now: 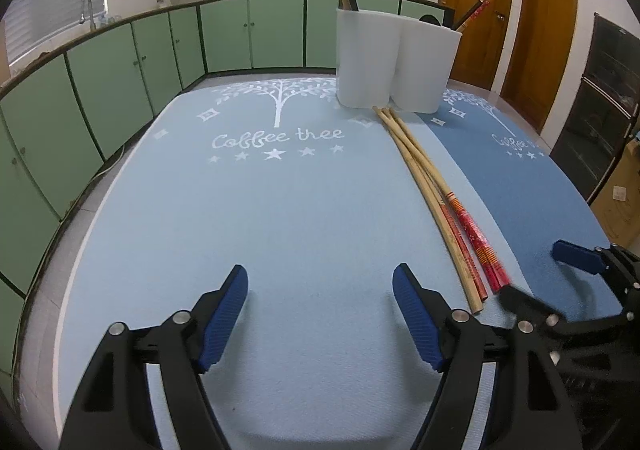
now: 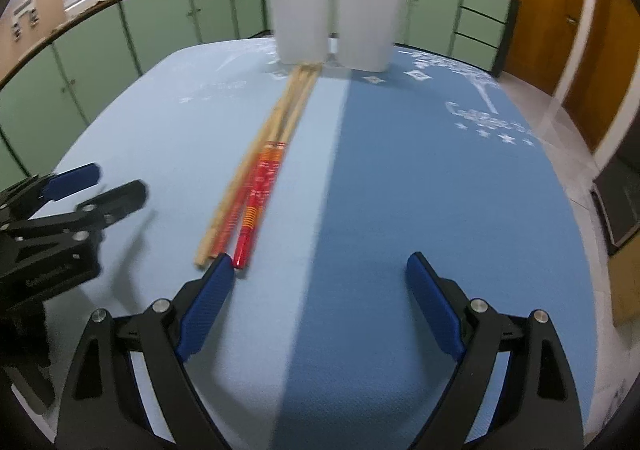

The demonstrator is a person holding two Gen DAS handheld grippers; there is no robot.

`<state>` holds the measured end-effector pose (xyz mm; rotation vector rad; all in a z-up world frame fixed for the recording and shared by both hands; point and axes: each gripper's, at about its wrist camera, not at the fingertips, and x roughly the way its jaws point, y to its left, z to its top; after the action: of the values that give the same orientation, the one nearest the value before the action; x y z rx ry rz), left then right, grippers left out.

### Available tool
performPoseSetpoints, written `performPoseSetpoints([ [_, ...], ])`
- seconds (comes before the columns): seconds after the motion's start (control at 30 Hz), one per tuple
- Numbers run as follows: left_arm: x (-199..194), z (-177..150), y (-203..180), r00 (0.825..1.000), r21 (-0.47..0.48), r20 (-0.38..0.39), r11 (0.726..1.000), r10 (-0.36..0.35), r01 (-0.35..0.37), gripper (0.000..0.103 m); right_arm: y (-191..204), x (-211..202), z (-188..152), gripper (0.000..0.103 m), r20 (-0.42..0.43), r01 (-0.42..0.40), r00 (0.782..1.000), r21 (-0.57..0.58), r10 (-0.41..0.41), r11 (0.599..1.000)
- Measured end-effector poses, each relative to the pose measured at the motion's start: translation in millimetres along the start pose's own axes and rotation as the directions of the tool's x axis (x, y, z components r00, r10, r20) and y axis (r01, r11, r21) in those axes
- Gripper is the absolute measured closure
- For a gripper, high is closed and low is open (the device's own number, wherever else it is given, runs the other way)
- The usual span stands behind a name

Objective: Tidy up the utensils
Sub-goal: 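Move both tools back down to the red chopsticks on the mat, then grasp a red chopstick with the right tool while the left tool grasps another chopstick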

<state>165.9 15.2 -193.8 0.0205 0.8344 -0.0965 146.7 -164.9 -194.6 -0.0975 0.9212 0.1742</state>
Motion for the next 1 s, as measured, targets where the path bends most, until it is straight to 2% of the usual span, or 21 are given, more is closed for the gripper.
performPoseSetpoints([
  [0.07, 0, 0, 0, 1.000, 0.000, 0.002, 1.000, 0.003, -0.003, 0.029, -10, -3, -2, 0.021, 0.003, 0.024, 1.000, 0.035, -0.024, 0.999],
  [0.13, 0, 0, -1, 1.000, 0.003, 0.003, 1.000, 0.005, -0.005, 0.029, -20, -5, -3, 0.029, 0.004, 0.027, 1.000, 0.066, -0.028, 0.997],
  [0.27, -1, -1, -3, 1.000, 0.012, 0.004, 1.000, 0.010, -0.010, 0.029, -23, -10, -5, 0.038, 0.032, -0.070, 0.997, 0.077, 0.068, 0.995],
  [0.33, -1, -1, -3, 1.000, 0.014, 0.003, 1.000, 0.009, -0.009, 0.029, -18, -9, -5, 0.048, 0.034, -0.112, 0.993, 0.049, 0.110, 0.993],
  [0.4, -1, -1, -3, 1.000, 0.016, 0.003, 1.000, 0.009, -0.010, 0.029, -15, -5, -2, 0.052, 0.028, -0.122, 0.992, 0.034, 0.121, 0.992],
  [0.6, 0, -1, -1, 1.000, 0.006, -0.004, 1.000, 0.006, -0.005, 0.029, -23, 0, 6, 0.052, 0.032, -0.142, 0.990, 0.050, 0.140, 0.989],
  [0.77, 3, 0, -4, 1.000, -0.003, -0.007, 1.000, 0.002, -0.002, 0.029, -27, 4, 7, 0.061, 0.025, -0.152, 0.988, 0.051, 0.150, 0.987],
  [0.87, 5, 0, -7, 1.000, 0.007, -0.015, 1.000, -0.002, 0.002, 0.029, -24, 6, 8, 0.073, 0.024, -0.156, 0.988, 0.042, 0.155, 0.987],
  [1.0, 6, 0, -10, 1.000, 0.017, -0.018, 1.000, 0.000, 0.000, 0.028, -19, 8, 8, 0.095, 0.022, -0.160, 0.987, 0.024, 0.160, 0.987],
])
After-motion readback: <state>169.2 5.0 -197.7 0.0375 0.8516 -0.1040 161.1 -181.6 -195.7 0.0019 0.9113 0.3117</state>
